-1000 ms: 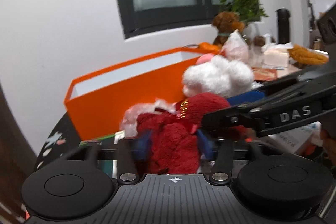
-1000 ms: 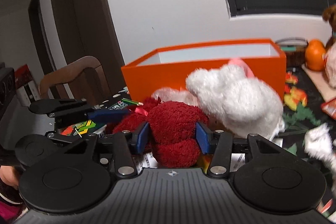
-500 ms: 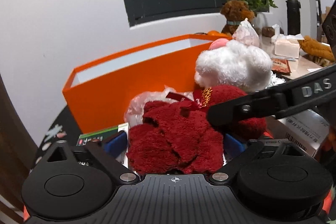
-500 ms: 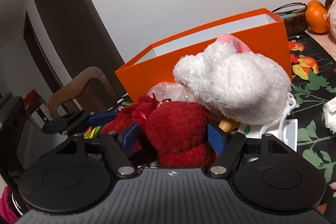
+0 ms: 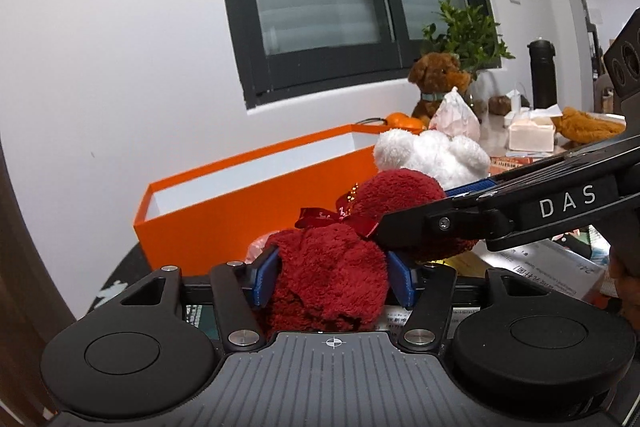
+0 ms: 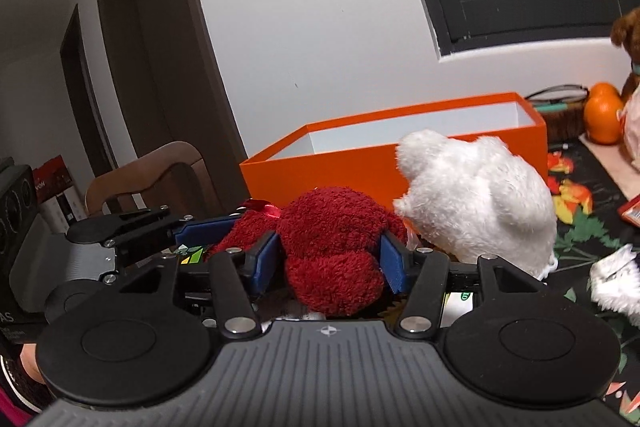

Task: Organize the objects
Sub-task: 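Lift the red plush toy and drop it into the orange box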

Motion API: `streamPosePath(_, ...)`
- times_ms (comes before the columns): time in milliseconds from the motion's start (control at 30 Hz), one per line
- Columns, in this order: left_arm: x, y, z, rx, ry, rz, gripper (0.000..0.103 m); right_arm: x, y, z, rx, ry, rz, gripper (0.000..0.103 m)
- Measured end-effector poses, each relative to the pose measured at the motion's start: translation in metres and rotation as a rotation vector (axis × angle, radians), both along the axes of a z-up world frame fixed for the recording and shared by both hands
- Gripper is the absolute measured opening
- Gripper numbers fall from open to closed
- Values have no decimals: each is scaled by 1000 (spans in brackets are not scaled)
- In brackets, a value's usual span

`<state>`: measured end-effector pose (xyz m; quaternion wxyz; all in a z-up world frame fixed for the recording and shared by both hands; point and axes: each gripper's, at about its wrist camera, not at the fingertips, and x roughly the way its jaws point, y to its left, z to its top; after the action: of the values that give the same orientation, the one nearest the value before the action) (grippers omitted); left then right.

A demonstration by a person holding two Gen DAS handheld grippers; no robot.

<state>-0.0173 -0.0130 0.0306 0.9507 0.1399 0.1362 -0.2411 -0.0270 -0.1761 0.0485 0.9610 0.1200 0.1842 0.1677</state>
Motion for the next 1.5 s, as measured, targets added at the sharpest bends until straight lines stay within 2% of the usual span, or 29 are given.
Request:
streamPosePath(533, -11, -1, 5, 3, -72, 0, 103, -10, -1, 5, -2, -59, -4, 61)
streamPosePath(1500, -18, -5, 18, 23, -94, -3, 103, -22, 1, 10, 22, -105, -10, 61)
